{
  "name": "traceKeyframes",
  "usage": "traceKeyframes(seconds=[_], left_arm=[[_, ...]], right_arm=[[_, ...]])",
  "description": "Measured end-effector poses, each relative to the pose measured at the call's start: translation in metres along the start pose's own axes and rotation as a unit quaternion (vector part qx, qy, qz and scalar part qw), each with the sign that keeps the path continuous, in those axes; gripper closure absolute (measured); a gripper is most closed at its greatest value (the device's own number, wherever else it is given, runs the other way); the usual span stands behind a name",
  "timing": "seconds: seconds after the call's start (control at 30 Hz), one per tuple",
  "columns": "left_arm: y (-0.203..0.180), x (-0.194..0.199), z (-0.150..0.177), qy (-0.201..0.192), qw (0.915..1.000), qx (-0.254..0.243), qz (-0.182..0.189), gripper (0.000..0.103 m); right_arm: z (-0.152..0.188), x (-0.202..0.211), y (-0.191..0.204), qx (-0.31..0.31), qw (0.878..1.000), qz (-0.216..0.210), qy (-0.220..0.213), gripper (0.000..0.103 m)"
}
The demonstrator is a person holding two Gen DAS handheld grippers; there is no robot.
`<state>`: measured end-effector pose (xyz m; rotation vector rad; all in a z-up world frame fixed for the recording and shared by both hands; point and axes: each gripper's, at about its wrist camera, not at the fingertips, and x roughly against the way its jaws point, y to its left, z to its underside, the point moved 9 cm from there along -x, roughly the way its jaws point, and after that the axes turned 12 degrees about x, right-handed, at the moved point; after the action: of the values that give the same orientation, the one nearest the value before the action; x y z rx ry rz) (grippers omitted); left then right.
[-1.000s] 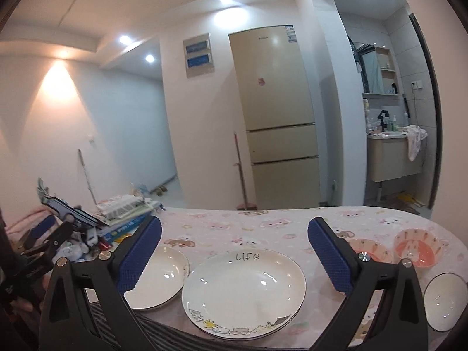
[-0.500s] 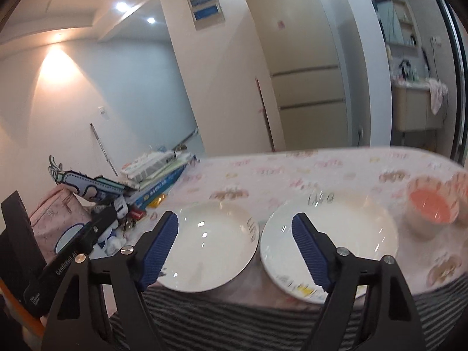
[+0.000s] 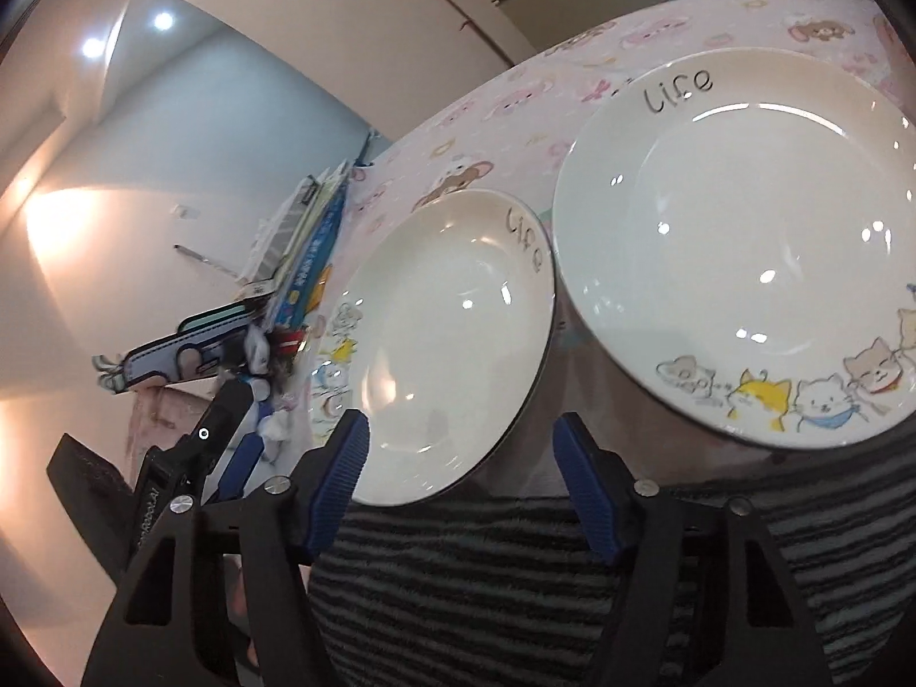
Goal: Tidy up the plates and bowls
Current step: 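Close the left gripper on the rim of a cartoon-rim white plate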
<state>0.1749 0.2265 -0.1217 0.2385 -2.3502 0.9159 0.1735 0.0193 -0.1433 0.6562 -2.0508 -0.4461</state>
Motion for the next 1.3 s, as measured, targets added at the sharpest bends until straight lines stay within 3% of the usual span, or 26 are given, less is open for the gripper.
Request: traceKeyframes(seconds=[0.1,0.17,0.27,0.43,0.63,0.83,0.97,1.03,1.1,1.3], left_arm=[[0.004,-0.015,0.009,0.046,0.9989,0.011,0.0,0.032],[0.007,-0.023,0.015,0.071,0.9973,0.018,-0.004,0.048],[0.017,-0.032,0.019,0.092,0.995,0.039,-0.013,0.056],[0.017,-0.04,0.026,0.116,0.9924,0.039,-0.013,0.074],[0.014,-0.049,0.033,0.138,0.9898,0.03,-0.019,0.075],[0.009,-0.05,0.036,0.142,0.9894,0.01,-0.03,0.075],[0.01,-0.05,0.036,0.143,0.9893,0.012,-0.027,0.075],[0.01,-0.049,0.036,0.14,0.9896,0.005,-0.032,0.075],[0.012,-0.05,0.035,0.135,0.9899,0.002,-0.043,0.083],[0.007,-0.042,0.031,0.104,0.9931,-0.021,-0.05,0.083]], right_arm=[[0.0,-0.003,0.003,0.007,1.0,0.009,0.002,0.044],[0.0,-0.005,0.001,0.009,1.0,0.024,0.002,0.063],[0.003,-0.013,-0.004,0.008,0.999,0.035,-0.004,0.075],[0.006,-0.021,-0.016,-0.028,0.999,0.029,0.016,0.078],[0.007,-0.02,-0.015,-0.022,0.999,0.033,0.002,0.086],[0.008,-0.023,-0.017,-0.037,0.999,0.011,0.016,0.086],[0.007,-0.025,-0.015,-0.032,0.999,0.028,0.027,0.086],[0.007,-0.031,-0.013,-0.033,0.998,0.025,0.04,0.086],[0.008,-0.036,-0.013,-0.043,0.998,0.013,0.05,0.087],[0.009,-0.034,-0.012,-0.031,0.999,0.03,0.028,0.087]])
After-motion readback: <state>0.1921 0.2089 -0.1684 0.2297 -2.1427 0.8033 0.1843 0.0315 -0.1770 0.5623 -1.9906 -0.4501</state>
